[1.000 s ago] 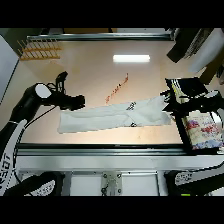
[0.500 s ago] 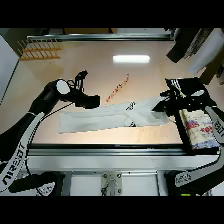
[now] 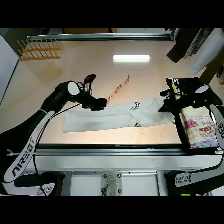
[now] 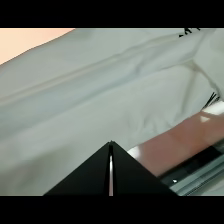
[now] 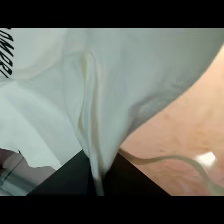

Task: Fold the clothes and pants, and hang the long-sleeved shirts on hangers.

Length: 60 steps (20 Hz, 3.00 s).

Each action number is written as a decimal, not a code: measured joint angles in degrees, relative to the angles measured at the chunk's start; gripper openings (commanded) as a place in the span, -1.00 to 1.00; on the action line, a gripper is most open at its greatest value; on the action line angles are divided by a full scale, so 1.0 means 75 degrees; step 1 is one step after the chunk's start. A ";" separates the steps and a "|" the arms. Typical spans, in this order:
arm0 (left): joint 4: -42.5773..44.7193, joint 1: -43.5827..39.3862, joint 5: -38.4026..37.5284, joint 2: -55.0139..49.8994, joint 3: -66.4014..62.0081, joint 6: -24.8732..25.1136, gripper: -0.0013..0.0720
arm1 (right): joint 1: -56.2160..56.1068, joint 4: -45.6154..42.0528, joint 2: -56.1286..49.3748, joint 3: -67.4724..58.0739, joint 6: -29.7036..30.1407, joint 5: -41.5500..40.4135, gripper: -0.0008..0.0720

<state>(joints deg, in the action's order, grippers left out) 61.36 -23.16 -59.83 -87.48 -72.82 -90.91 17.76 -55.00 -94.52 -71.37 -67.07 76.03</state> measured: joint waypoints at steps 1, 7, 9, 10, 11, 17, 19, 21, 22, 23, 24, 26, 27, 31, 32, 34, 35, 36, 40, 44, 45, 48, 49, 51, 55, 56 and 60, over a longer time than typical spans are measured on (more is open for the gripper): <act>-0.0003 -0.0149 0.0026 -0.0251 -0.0204 0.0000 -0.94 | -0.0044 -0.0251 0.0149 -0.0251 -0.0181 0.0289 -0.94; -0.0233 -0.1192 0.0315 -0.2055 -0.1976 0.0000 -0.94 | -0.0906 -0.1451 0.0831 -0.2177 -0.1250 0.1938 -0.94; -0.0393 -0.1486 0.0321 -0.2655 -0.2550 0.0000 -0.94 | -0.1352 -0.1833 0.0953 -0.2780 -0.1562 0.2235 -0.94; -0.0428 -0.1606 0.0277 -0.2929 -0.2812 0.0000 -0.94 | -0.1574 -0.1973 0.0991 -0.3051 -0.1679 0.2349 -0.94; -0.0472 -0.1714 0.0201 -0.3209 -0.3075 0.0000 -0.94 | -0.1810 -0.2081 0.1023 -0.3331 -0.1792 0.2460 -0.94; -0.0571 -0.2020 -0.0146 -0.4182 -0.4007 -0.0003 -0.94 | -0.2940 -0.2346 0.1084 -0.4476 -0.2244 0.2757 -0.94; -0.0592 -0.2034 -0.0207 -0.4278 -0.4106 -0.0006 -0.94 | -0.3212 -0.2384 0.1087 -0.4698 -0.2331 0.2763 -0.94; -0.0592 -0.1979 -0.0297 -0.4304 -0.4153 -0.0012 -0.94 | -0.3433 -0.2398 0.1087 -0.4826 -0.2407 0.2783 -0.94; -0.0589 -0.1929 -0.0350 -0.4278 -0.4164 -0.0015 -0.94 | -0.3526 -0.2398 0.1087 -0.4867 -0.2428 0.2783 -0.94; -0.0562 -0.1845 -0.0391 -0.4205 -0.4176 -0.0017 -0.94 | -0.3614 -0.2398 0.1087 -0.4896 -0.2460 0.2783 -0.94; -0.0498 -0.1728 -0.0434 -0.4086 -0.4185 -0.0032 -0.94 | -0.3687 -0.2413 0.1087 -0.4916 -0.2483 0.2783 -0.94; -0.0254 -0.1437 -0.0574 -0.3777 -0.4191 -0.0047 -0.94 | -0.3853 -0.2425 0.1087 -0.4943 -0.2579 0.2783 -0.94; -0.0099 -0.1253 -0.0641 -0.3585 -0.4191 -0.0047 -0.94 | -0.3958 -0.2422 0.1087 -0.4948 -0.2608 0.2780 -0.94; 0.0627 -0.0350 -0.0938 -0.2742 -0.4191 -0.0050 -0.94 | -0.4543 -0.2416 0.1075 -0.4963 -0.2809 0.2678 -0.95; 0.0799 -0.0061 -0.1003 -0.2506 -0.4191 -0.0070 -0.94 | -0.4727 -0.2416 0.1061 -0.4963 -0.2865 0.2617 -0.94; 0.1023 0.0522 -0.1151 -0.2087 -0.4191 -0.0067 -0.94 | -0.5149 -0.2410 0.0991 -0.4963 -0.3016 0.2439 -0.94; 0.1090 0.0836 -0.1207 -0.1883 -0.4191 -0.0067 -0.94 | -0.5386 -0.2393 0.0935 -0.4963 -0.3112 0.2311 -0.94; 0.1157 0.1131 -0.1291 -0.1687 -0.4191 -0.0067 -0.94 | -0.5627 -0.2390 0.0863 -0.4963 -0.3212 0.2159 -0.94; 0.1230 0.2235 -0.1614 -0.1043 -0.4191 -0.0006 -0.94 | -0.6531 -0.2183 0.0393 -0.4963 -0.3477 0.1533 -0.94; 0.1262 0.3075 -0.1897 -0.0595 -0.4191 0.0102 -0.94 | -0.7370 -0.2008 -0.0370 -0.4963 -0.3625 0.0699 -0.94; 0.1276 0.3246 -0.1950 -0.0510 -0.4191 0.0108 -0.94 | -0.7545 -0.1976 -0.0586 -0.4963 -0.3643 0.0487 -0.93; 0.1271 0.3587 -0.2028 -0.0344 -0.4191 0.0134 -0.94 | -0.8072 -0.1772 -0.1303 -0.4963 -0.3663 -0.0321 0.01; 0.1271 0.3657 -0.2046 -0.0315 -0.4191 0.0134 -0.94 | -0.8242 -0.1635 -0.1524 -0.4963 -0.3663 -0.0664 0.44; 0.1271 0.3748 -0.2043 -0.0280 -0.4191 0.0137 -0.94 | -0.8585 -0.1128 -0.1897 -0.4963 -0.3491 -0.1411 0.53; 0.1253 0.3841 -0.1856 -0.0140 -0.4191 0.0163 -0.94 | -0.8926 0.0358 -0.2008 -0.4966 -0.2334 -0.2626 0.53; 0.1259 0.3876 -0.1810 -0.0073 -0.4191 0.0169 -0.94 | -0.8851 0.0487 -0.1906 -0.4943 -0.2165 -0.2745 0.52; 0.1276 0.3949 -0.1437 0.0513 -0.3576 0.0251 -0.94 | -0.8014 0.0481 -0.1061 -0.4022 -0.1842 -0.2736 0.52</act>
<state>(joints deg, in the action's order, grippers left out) 70.94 6.46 -70.61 -83.64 -99.63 -89.03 -42.35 -51.40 -102.48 -101.54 -80.88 55.51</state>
